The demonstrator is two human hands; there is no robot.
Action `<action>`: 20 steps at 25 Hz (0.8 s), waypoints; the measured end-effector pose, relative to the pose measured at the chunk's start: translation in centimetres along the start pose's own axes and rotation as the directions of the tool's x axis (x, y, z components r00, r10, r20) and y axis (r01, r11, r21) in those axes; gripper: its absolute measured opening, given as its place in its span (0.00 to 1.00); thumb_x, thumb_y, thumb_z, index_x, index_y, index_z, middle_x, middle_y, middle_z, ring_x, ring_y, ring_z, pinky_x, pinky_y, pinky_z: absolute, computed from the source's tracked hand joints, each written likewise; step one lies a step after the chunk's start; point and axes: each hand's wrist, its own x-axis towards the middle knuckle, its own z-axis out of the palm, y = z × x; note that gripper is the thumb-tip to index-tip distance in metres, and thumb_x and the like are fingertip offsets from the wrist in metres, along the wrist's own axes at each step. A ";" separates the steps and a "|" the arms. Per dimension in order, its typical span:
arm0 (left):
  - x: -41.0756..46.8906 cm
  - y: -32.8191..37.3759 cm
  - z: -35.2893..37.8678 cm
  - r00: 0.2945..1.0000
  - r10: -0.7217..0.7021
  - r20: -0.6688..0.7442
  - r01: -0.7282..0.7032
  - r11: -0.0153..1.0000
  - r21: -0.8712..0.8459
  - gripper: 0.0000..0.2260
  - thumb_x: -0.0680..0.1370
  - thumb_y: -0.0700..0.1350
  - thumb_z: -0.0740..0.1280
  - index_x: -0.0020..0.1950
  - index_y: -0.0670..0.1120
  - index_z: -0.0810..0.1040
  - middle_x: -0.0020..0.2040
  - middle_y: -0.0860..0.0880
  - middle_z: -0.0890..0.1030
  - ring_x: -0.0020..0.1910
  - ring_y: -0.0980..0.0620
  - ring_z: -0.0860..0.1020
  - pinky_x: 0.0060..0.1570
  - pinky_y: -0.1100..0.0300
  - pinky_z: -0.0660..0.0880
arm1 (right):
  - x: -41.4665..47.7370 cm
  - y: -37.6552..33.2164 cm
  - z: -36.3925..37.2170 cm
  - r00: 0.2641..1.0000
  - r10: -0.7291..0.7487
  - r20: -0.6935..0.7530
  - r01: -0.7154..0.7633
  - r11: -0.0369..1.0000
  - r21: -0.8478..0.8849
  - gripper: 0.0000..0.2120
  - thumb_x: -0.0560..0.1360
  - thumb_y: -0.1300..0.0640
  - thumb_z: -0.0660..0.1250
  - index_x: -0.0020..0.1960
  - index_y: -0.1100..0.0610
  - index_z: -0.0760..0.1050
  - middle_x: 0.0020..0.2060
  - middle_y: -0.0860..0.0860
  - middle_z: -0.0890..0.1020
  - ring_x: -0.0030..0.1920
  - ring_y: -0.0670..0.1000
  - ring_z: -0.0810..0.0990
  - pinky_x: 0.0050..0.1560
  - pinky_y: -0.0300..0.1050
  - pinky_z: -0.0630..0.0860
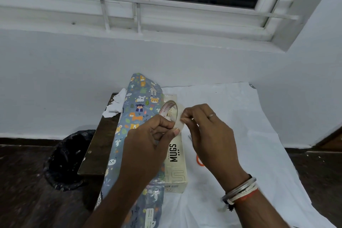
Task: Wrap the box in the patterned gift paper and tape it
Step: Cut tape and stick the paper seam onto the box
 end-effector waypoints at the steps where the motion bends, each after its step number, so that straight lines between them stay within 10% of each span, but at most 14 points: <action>1: 0.0 -0.1 0.0 1.000 -0.002 0.004 0.002 1.000 0.016 0.06 0.76 0.51 0.74 0.43 0.54 0.80 0.38 0.62 0.85 0.36 0.63 0.84 0.33 0.61 0.81 | 0.0 0.2 0.1 0.998 0.000 0.062 0.001 1.000 -0.013 0.05 0.85 0.52 0.58 0.52 0.49 0.72 0.47 0.44 0.75 0.38 0.47 0.72 0.32 0.42 0.69; 7: 0.1 0.2 -0.1 1.000 -0.009 0.020 0.006 0.994 0.109 0.04 0.76 0.51 0.75 0.44 0.55 0.81 0.37 0.66 0.84 0.36 0.67 0.83 0.35 0.65 0.79 | -0.3 0.8 -0.3 0.941 0.019 0.339 -0.108 0.963 0.245 0.07 0.85 0.55 0.52 0.50 0.47 0.65 0.47 0.43 0.71 0.46 0.48 0.71 0.41 0.45 0.71; 12: 0.2 0.6 0.0 0.999 -0.036 0.035 0.032 0.995 0.096 0.06 0.76 0.56 0.73 0.45 0.56 0.80 0.37 0.65 0.85 0.36 0.66 0.84 0.38 0.52 0.82 | -0.1 0.9 -1.6 0.915 0.223 0.336 -0.385 0.731 0.564 0.03 0.81 0.55 0.68 0.52 0.47 0.76 0.44 0.43 0.82 0.49 0.46 0.81 0.44 0.36 0.74; 20: 0.1 0.5 -0.2 0.999 -0.038 0.013 0.035 0.985 0.168 0.07 0.76 0.61 0.71 0.44 0.59 0.79 0.37 0.64 0.85 0.36 0.66 0.83 0.35 0.57 0.82 | -0.6 0.7 -0.1 0.982 0.169 0.080 -0.183 0.956 0.231 0.02 0.79 0.50 0.71 0.50 0.45 0.82 0.45 0.38 0.83 0.46 0.43 0.81 0.45 0.40 0.78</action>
